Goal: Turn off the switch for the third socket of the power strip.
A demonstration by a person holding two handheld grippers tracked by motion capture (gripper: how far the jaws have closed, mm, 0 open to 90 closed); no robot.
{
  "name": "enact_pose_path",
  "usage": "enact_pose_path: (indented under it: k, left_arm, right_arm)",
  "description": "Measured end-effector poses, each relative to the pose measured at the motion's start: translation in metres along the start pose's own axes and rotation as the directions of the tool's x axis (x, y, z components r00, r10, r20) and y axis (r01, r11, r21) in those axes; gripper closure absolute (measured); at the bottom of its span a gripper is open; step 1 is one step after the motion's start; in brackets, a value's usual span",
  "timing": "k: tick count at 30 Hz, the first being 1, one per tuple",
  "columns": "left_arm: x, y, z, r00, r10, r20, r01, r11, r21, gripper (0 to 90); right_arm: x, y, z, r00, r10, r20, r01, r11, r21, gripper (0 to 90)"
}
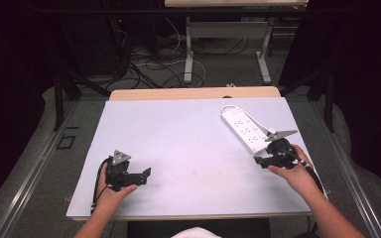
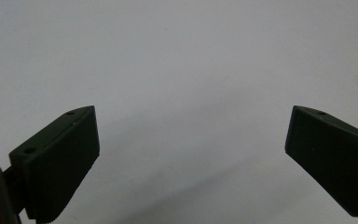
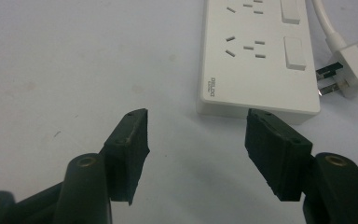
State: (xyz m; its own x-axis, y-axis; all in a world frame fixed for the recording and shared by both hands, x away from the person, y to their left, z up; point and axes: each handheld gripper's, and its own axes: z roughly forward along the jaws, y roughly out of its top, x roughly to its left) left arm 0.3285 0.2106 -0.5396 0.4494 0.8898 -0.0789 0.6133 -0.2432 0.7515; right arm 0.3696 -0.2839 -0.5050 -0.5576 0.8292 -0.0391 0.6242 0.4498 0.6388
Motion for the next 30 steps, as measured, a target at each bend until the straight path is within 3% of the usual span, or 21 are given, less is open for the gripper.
enact_pose_path:
  k: [30]
  left_arm:
    - [0.0, 0.0, 0.001, 1.0, -0.005, 0.0, 0.005, 1.0, -0.001, 2.8]
  right_arm:
    - [-0.019, 0.029, -0.007, 0.9988, 0.044, 0.021, -0.045, 0.998, 0.032, 57.2]
